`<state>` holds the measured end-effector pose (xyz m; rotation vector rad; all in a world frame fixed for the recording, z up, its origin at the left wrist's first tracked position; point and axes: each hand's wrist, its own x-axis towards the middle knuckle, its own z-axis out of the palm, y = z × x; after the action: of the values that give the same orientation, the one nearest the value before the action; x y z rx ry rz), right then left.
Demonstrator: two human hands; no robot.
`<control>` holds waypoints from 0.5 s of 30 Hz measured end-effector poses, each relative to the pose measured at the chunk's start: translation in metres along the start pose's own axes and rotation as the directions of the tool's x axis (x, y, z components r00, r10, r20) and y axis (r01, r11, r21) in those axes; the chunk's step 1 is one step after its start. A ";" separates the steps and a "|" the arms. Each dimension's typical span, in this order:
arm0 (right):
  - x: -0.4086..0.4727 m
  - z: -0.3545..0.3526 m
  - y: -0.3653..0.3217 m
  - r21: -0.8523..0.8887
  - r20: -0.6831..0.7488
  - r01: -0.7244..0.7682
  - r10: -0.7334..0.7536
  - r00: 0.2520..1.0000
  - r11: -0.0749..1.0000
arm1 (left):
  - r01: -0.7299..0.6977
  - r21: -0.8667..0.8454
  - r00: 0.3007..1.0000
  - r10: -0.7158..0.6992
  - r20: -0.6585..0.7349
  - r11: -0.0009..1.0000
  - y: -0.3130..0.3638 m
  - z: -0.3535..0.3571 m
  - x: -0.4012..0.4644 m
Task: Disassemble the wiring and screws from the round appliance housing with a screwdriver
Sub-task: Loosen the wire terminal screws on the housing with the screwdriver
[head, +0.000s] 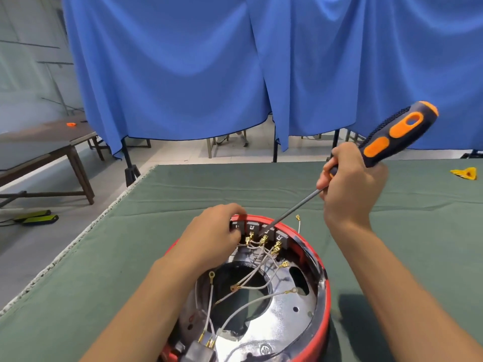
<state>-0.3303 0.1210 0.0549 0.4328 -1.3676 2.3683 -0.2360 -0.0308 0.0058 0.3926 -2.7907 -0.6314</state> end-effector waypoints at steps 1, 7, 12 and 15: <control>0.000 -0.001 -0.003 0.024 -0.005 0.024 -0.024 1.000 0.999 | -0.007 0.009 1.000 0.007 -0.005 1.000 0.001 0.000 0.000; -0.010 0.002 -0.010 0.042 0.051 0.125 -0.127 0.991 0.991 | -0.039 0.098 0.999 0.036 0.033 0.994 0.008 -0.002 -0.004; -0.017 0.005 -0.007 0.028 0.086 0.169 -0.171 0.981 0.985 | -0.065 0.139 0.993 0.050 0.111 0.988 0.009 -0.003 -0.006; -0.018 0.006 -0.007 0.040 0.087 0.178 -0.181 0.980 0.983 | -0.087 0.222 0.982 0.047 0.180 0.971 0.009 -0.005 -0.006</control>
<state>-0.3107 0.1160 0.0549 0.6520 -1.2727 2.2496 -0.2306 -0.0227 0.0134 0.2973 -3.0417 -0.3431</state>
